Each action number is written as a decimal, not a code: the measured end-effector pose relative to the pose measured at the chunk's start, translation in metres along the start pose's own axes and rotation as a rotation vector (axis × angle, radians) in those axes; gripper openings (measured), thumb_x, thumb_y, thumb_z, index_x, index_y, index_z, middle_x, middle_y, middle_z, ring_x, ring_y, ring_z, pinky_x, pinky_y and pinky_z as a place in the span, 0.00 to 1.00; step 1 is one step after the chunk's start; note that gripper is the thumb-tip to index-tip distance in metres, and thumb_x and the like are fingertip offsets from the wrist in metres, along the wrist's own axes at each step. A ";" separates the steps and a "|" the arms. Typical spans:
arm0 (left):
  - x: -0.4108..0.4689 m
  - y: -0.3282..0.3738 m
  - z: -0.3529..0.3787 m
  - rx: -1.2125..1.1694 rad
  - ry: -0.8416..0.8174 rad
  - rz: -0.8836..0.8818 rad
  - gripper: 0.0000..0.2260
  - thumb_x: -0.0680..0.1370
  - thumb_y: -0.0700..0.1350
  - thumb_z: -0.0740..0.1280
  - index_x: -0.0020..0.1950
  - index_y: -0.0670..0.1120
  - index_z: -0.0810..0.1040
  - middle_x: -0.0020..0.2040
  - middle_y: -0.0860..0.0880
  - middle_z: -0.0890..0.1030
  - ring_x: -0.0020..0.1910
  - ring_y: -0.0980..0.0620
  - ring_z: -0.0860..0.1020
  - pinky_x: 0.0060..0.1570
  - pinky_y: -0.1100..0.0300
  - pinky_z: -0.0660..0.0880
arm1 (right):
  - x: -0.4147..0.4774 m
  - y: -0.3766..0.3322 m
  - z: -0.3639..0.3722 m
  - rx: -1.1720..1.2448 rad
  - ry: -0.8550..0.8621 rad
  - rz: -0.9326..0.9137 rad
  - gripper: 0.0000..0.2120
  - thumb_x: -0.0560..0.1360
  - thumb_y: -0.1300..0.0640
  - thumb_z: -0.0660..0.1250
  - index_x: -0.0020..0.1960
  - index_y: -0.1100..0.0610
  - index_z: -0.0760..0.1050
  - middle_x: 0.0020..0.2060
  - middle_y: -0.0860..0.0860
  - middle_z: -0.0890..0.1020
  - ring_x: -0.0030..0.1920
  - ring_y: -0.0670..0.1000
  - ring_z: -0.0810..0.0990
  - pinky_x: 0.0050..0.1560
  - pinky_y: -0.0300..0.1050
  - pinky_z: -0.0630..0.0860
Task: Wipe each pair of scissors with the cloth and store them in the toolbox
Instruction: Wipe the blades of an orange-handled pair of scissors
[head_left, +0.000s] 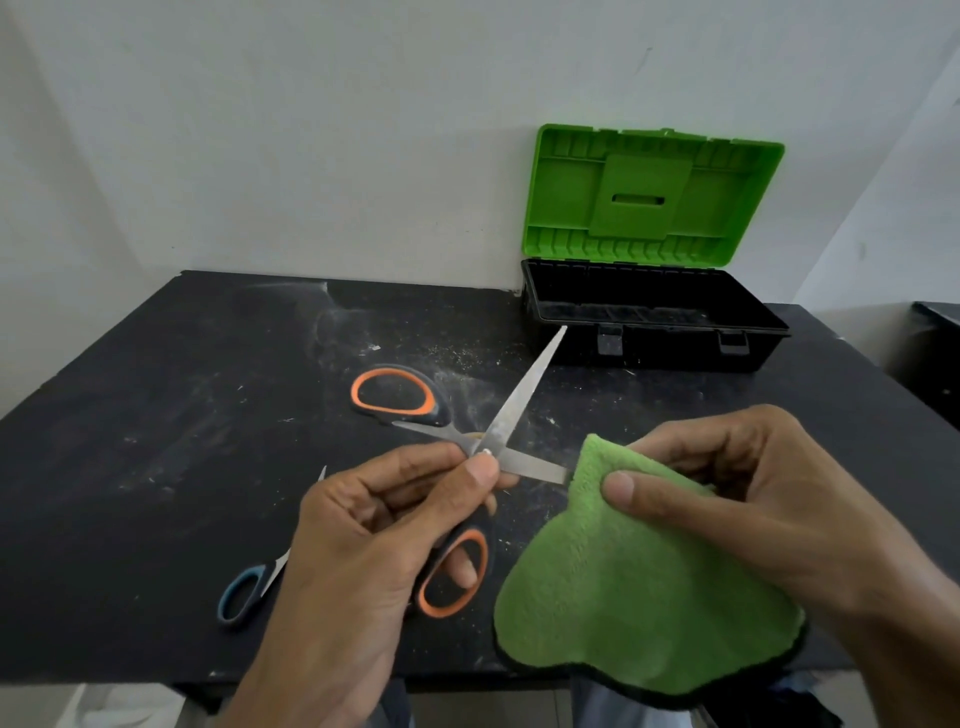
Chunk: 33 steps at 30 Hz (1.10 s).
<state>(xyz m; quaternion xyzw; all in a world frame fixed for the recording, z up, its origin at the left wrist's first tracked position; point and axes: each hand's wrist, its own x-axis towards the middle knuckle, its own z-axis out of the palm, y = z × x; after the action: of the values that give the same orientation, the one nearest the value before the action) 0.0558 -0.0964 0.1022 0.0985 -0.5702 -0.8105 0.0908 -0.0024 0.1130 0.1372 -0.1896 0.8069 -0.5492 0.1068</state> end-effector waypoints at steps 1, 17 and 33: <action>0.000 0.000 0.001 0.001 -0.004 -0.003 0.05 0.63 0.44 0.74 0.37 0.43 0.86 0.39 0.40 0.86 0.18 0.55 0.70 0.19 0.68 0.68 | -0.001 0.000 0.000 -0.001 0.001 -0.001 0.07 0.68 0.51 0.77 0.42 0.53 0.90 0.38 0.53 0.90 0.37 0.53 0.90 0.37 0.40 0.83; -0.002 -0.002 0.006 -0.030 0.017 -0.004 0.10 0.60 0.44 0.76 0.38 0.41 0.86 0.37 0.39 0.86 0.18 0.53 0.71 0.18 0.67 0.68 | 0.003 -0.002 0.012 0.020 -0.039 -0.026 0.09 0.69 0.49 0.77 0.45 0.54 0.90 0.41 0.52 0.91 0.41 0.53 0.90 0.43 0.48 0.87; 0.000 -0.002 0.005 0.016 0.073 -0.025 0.13 0.56 0.46 0.77 0.38 0.43 0.87 0.35 0.42 0.86 0.19 0.51 0.75 0.20 0.65 0.72 | 0.002 0.005 0.015 0.022 0.004 -0.020 0.06 0.71 0.51 0.77 0.43 0.53 0.89 0.39 0.51 0.90 0.40 0.51 0.90 0.41 0.43 0.85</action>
<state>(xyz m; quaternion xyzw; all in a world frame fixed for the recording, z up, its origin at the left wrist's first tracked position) 0.0547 -0.0915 0.1017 0.1357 -0.5719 -0.8027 0.1006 0.0003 0.1010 0.1271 -0.1954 0.7989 -0.5596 0.1015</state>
